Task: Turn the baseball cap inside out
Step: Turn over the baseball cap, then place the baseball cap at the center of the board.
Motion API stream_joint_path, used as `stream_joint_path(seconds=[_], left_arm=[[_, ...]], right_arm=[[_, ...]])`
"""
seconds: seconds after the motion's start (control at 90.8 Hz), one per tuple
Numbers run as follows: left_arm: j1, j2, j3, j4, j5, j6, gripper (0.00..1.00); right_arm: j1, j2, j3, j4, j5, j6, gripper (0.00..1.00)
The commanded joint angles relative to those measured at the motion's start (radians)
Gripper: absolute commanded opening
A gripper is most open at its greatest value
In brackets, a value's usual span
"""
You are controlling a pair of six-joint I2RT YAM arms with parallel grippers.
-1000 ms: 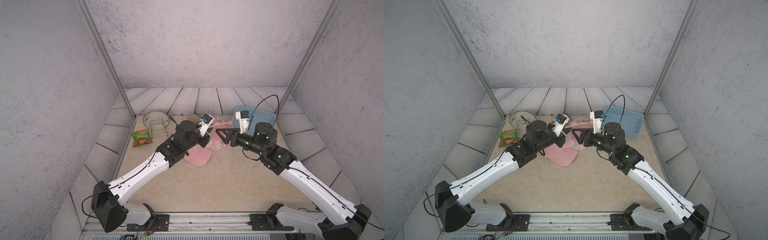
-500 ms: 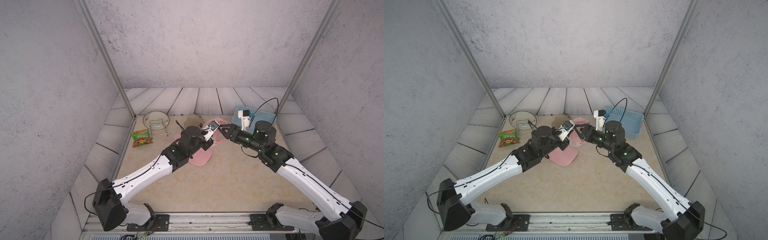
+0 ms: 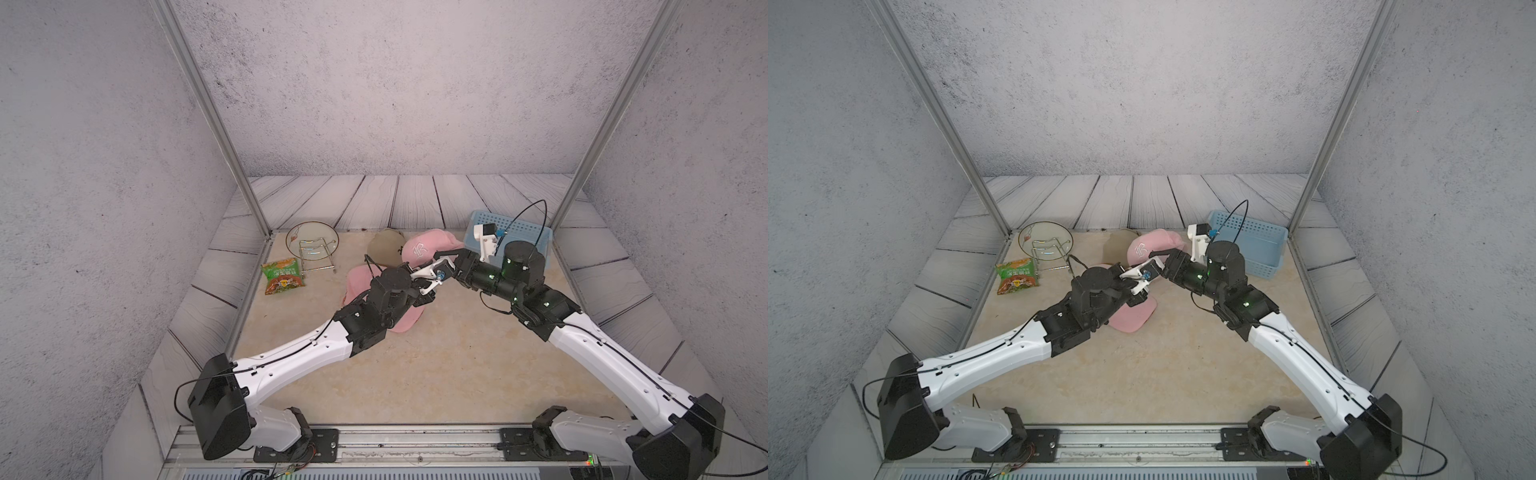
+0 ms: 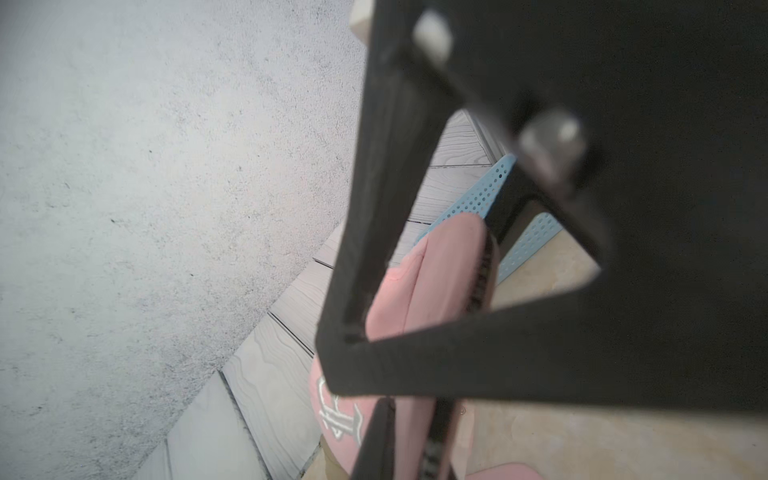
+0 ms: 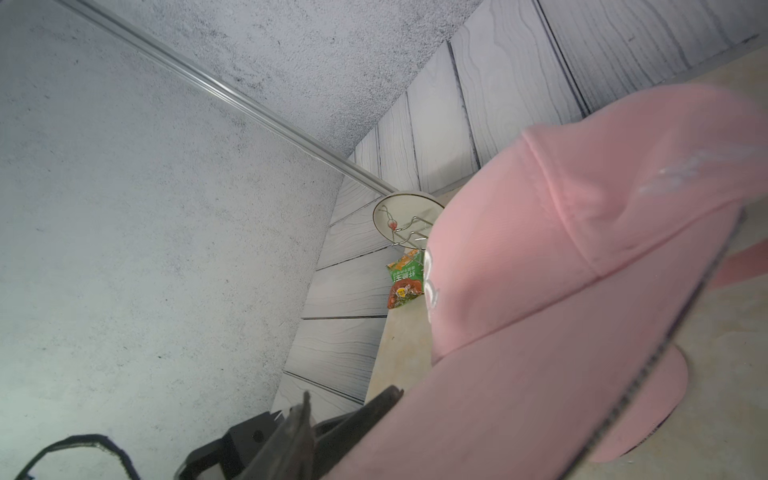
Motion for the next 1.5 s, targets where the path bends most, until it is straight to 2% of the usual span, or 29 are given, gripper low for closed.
stream_joint_path(seconds=[0.0,0.066,0.143,0.198,0.451,0.528,0.605,0.826,0.881,1.112,1.486], left_arm=[[-0.034,-0.004,-0.008,0.125,-0.005,0.091,0.00],[-0.043,-0.018,-0.013,0.134,-0.004,0.098,0.02],[-0.046,-0.042,-0.024,0.132,0.007,0.102,0.20],[-0.048,-0.065,-0.035,0.132,0.011,0.097,0.30],[-0.050,-0.248,-0.082,0.001,-0.008,-0.050,0.59],[-0.048,-0.314,-0.100,-0.028,-0.063,-0.131,0.60],[-0.044,-0.374,-0.107,-0.077,-0.114,-0.212,0.63],[0.001,-0.496,-0.133,-0.160,-0.126,-0.400,0.65],[0.012,-0.519,-0.142,-0.161,-0.142,-0.425,0.65],[0.068,-0.582,-0.168,-0.171,-0.151,-0.496,0.65],[0.098,-0.590,-0.182,-0.182,-0.145,-0.531,0.65]], right_arm=[[-0.005,0.016,-0.009,0.012,0.002,-0.028,0.35],[-0.005,0.005,-0.017,0.000,0.015,-0.042,0.20],[-0.008,-0.016,-0.030,-0.010,0.028,-0.067,0.07],[-0.009,-0.033,-0.039,-0.020,0.036,-0.088,0.01],[-0.012,-0.065,-0.044,-0.079,0.016,-0.229,0.00],[-0.012,-0.061,-0.050,-0.071,-0.047,-0.289,0.00],[-0.010,-0.050,-0.066,-0.025,-0.173,-0.356,0.00],[-0.006,0.075,-0.032,-0.025,-0.566,-0.372,0.00],[0.006,0.103,-0.024,-0.036,-0.627,-0.378,0.00],[0.098,0.175,-0.060,0.020,-0.707,-0.370,0.00],[0.267,0.313,-0.101,0.212,-0.647,-0.248,0.00]])
